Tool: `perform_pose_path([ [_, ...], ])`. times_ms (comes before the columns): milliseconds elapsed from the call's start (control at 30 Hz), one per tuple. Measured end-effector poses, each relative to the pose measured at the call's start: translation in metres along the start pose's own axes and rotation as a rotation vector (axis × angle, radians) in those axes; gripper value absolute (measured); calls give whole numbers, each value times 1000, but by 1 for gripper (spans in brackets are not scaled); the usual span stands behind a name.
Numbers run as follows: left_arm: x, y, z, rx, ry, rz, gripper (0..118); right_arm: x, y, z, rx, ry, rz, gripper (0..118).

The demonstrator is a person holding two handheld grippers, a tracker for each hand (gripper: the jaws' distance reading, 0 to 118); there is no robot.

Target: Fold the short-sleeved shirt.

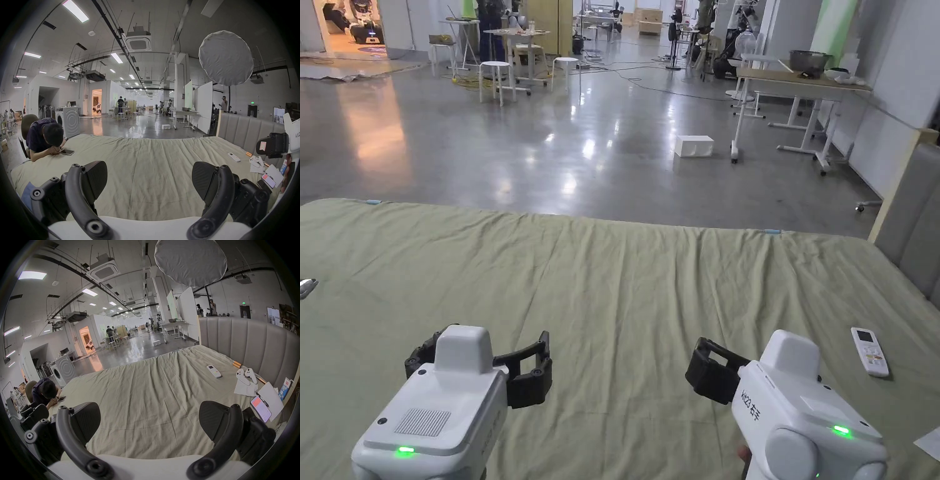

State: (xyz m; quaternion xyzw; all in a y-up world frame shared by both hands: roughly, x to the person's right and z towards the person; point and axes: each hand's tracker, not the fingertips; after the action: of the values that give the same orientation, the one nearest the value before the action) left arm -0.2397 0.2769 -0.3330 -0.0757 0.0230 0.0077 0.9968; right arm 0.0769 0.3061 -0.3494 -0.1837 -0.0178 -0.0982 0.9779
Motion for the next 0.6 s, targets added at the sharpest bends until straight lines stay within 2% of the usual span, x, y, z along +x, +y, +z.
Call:
perform_pose_path([
  [367,-3,0,3,-9,-8,-8,105,1,-12,-6,4,-42,68,118],
  [600,-3,-1,2,-11,-15,-16,106,3,-14,-8,-17,-45,77,118],
])
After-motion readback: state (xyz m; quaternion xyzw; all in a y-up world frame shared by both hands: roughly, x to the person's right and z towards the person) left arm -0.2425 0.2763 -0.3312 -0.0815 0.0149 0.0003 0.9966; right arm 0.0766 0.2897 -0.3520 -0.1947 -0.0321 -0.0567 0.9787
